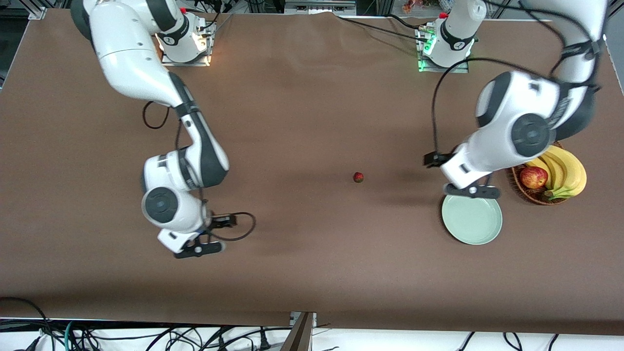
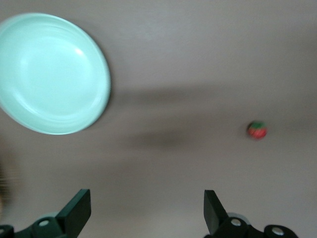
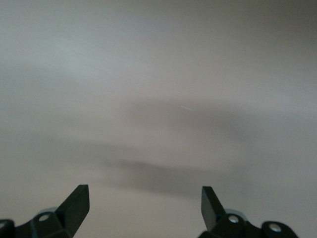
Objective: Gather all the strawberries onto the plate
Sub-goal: 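Grasp the mid-table strawberry with the left gripper while the right gripper grasps another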
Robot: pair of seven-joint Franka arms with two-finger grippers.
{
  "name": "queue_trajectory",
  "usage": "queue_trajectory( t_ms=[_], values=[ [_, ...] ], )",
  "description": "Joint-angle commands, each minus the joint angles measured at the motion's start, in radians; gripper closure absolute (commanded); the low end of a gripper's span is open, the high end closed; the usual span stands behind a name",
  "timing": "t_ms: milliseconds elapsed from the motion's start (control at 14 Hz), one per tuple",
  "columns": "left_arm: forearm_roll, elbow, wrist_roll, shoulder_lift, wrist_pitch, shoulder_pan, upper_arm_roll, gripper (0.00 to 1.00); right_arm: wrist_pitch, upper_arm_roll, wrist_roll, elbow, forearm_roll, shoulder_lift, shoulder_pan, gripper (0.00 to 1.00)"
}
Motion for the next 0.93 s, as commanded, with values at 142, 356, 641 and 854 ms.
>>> queue_trajectory(
  t_ms=[142,356,641,854],
  values=[
    [0.004,0.041,-0.273,0.166,0.162,-0.134,0.006,0.00,-0.078,-0.075,-0.106,-0.163,-0.004,-0.116,-0.049,0.00],
    [0.004,0.041,-0.374,0.219,0.230,-0.187,0.008,0.00,-0.041,-0.127,-0.160,-0.290,0.001,-0.176,-0.049,0.00],
    [0.005,0.026,-0.476,0.276,0.294,-0.239,0.009,0.00,0.207,-0.155,-0.168,-0.612,0.002,-0.312,-0.051,0.00],
    [0.005,0.023,-0.533,0.301,0.348,-0.258,0.011,0.00,0.315,-0.163,-0.166,-0.734,0.008,-0.342,-0.051,0.00]
  ],
)
